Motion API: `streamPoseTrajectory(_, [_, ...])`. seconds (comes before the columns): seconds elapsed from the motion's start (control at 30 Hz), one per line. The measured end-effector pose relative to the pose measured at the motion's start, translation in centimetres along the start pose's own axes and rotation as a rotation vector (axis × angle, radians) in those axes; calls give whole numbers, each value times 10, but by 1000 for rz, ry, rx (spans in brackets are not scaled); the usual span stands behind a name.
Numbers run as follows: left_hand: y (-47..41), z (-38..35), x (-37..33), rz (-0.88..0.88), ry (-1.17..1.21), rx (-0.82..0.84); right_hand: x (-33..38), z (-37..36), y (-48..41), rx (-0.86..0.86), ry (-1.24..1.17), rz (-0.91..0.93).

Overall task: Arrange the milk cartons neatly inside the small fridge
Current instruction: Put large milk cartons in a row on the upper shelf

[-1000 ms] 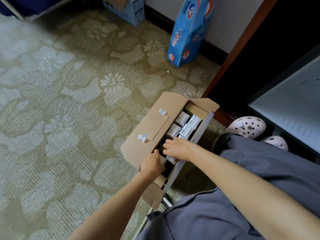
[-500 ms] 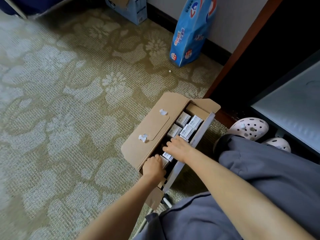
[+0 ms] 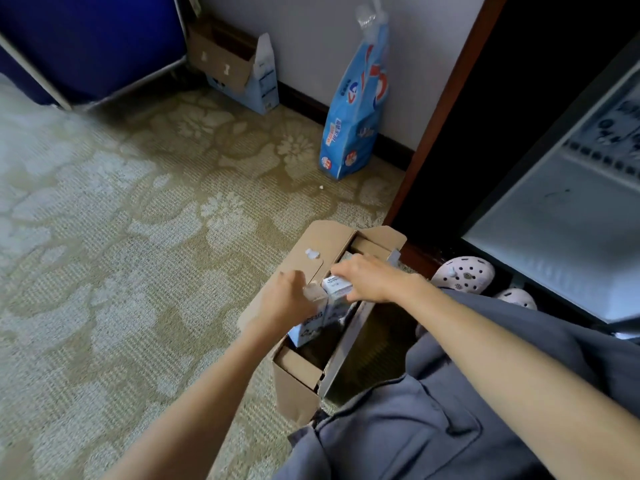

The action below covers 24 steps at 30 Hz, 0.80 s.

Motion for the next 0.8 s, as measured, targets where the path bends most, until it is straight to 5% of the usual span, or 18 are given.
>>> streamPoseTrajectory(0.37, [17,90,-162,-438,81,-238,-68,145,148,-588,-273,-294])
streamPoseTrajectory(0.8, [7,57,-382,-847,-214,-289,-217,141,279,-994,-302,-613])
Point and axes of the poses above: each hand's wrist, its own y-axis away from the middle knuckle, its own z-axis out of the back of the hand, x = y × z, the point moved 6 cm from there along -y, towards the middle knuckle, and after that the axes turned 4 degrees about -y, right-handed, at the moved point
